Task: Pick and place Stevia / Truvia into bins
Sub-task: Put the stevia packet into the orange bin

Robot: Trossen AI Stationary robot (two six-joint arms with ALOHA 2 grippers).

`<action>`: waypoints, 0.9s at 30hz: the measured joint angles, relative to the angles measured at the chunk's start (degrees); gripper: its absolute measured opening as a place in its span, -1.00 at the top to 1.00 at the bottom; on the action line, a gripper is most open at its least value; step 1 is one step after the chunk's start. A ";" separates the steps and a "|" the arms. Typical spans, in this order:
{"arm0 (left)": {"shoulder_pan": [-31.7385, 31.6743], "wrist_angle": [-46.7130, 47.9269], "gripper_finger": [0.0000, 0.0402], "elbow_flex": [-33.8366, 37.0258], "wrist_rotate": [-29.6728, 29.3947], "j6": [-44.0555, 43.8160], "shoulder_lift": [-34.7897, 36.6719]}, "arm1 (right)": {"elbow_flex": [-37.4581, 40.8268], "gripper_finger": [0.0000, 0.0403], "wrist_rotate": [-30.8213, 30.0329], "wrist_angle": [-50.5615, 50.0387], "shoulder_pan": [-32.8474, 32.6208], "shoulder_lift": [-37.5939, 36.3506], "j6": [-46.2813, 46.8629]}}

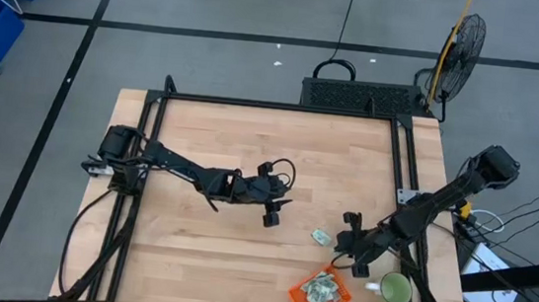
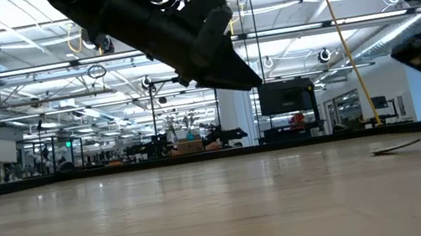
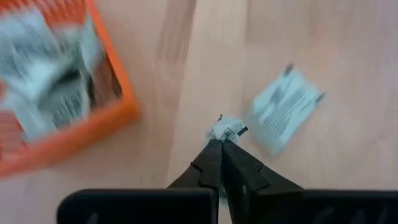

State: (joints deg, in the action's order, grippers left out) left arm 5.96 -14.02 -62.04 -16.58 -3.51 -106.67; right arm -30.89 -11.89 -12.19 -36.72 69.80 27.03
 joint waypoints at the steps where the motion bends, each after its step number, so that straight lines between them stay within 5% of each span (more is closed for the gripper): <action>1: 0.00 0.07 0.18 0.00 0.00 0.00 0.00 | -0.90 0.98 -1.00 -0.73 0.01 -0.89 -0.50; 14: 0.00 1.19 0.18 0.02 0.00 -0.24 0.00 | -4.36 0.98 6.22 14.58 -2.75 2.15 -4.07; 27: 0.02 1.97 0.18 0.02 0.00 -1.50 0.00 | -4.36 0.54 6.18 18.88 -2.76 6.95 0.63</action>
State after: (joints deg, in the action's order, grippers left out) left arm 5.98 -12.05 -62.02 -16.58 -5.01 -106.67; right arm -35.24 -5.72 6.70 -39.48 76.75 27.66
